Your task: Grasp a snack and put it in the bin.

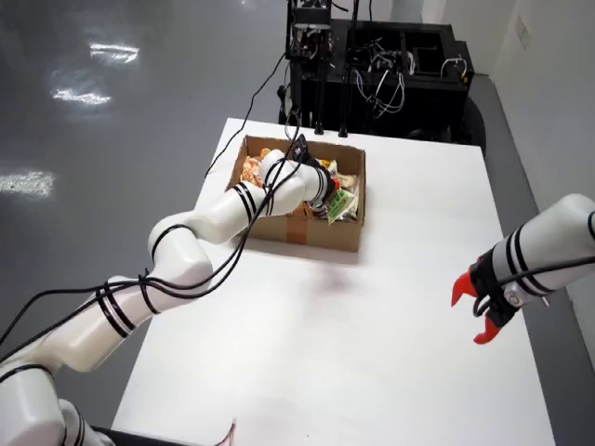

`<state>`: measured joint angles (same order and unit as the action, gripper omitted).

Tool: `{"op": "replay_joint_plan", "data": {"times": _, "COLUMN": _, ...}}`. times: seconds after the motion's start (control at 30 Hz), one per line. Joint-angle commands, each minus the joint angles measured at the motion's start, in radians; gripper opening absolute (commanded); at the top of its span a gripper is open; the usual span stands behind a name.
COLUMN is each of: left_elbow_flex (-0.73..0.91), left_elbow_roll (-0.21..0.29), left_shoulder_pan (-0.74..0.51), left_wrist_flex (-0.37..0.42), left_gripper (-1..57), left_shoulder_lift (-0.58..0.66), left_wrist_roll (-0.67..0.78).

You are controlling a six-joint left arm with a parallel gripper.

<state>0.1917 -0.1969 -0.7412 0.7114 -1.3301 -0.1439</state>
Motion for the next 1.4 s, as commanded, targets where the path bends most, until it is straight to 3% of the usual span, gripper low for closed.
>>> {"op": "replay_joint_plan", "data": {"times": 0.03, "left_elbow_flex": -0.022, "left_elbow_roll": -0.014, "left_shoulder_pan": 0.020, "left_wrist_flex": -0.050, "left_gripper": 12.4, "left_shoulder_lift": -0.009, "left_wrist_roll": 0.011}}
{"op": "replay_joint_plan", "data": {"times": 0.3, "left_elbow_flex": -0.065, "left_elbow_roll": -0.041, "left_shoulder_pan": 0.054, "left_wrist_flex": -0.150, "left_gripper": 13.4, "left_shoulder_lift": -0.027, "left_wrist_roll": 0.023}}
{"op": "replay_joint_plan", "data": {"times": 0.57, "left_elbow_flex": -0.095, "left_elbow_roll": -0.041, "left_shoulder_pan": 0.080, "left_wrist_flex": -0.200, "left_gripper": 31.2, "left_shoulder_lift": -0.037, "left_wrist_roll": 0.027}}
{"op": "replay_joint_plan", "data": {"times": 0.77, "left_elbow_flex": -0.153, "left_elbow_roll": -0.041, "left_shoulder_pan": 0.082, "left_wrist_flex": -0.171, "left_gripper": 35.5, "left_shoulder_lift": -0.067, "left_wrist_roll": 0.015}}
{"op": "replay_joint_plan", "data": {"times": 1.03, "left_elbow_flex": -0.267, "left_elbow_roll": -0.040, "left_shoulder_pan": 0.061, "left_wrist_flex": -0.005, "left_gripper": 27.8, "left_shoulder_lift": -0.102, "left_wrist_roll": -0.014}}
{"op": "replay_joint_plan", "data": {"times": 1.4, "left_elbow_flex": -0.418, "left_elbow_roll": -0.046, "left_shoulder_pan": 0.001, "left_wrist_flex": 0.304, "left_gripper": 6.3, "left_shoulder_lift": -0.110, "left_wrist_roll": -0.026}}
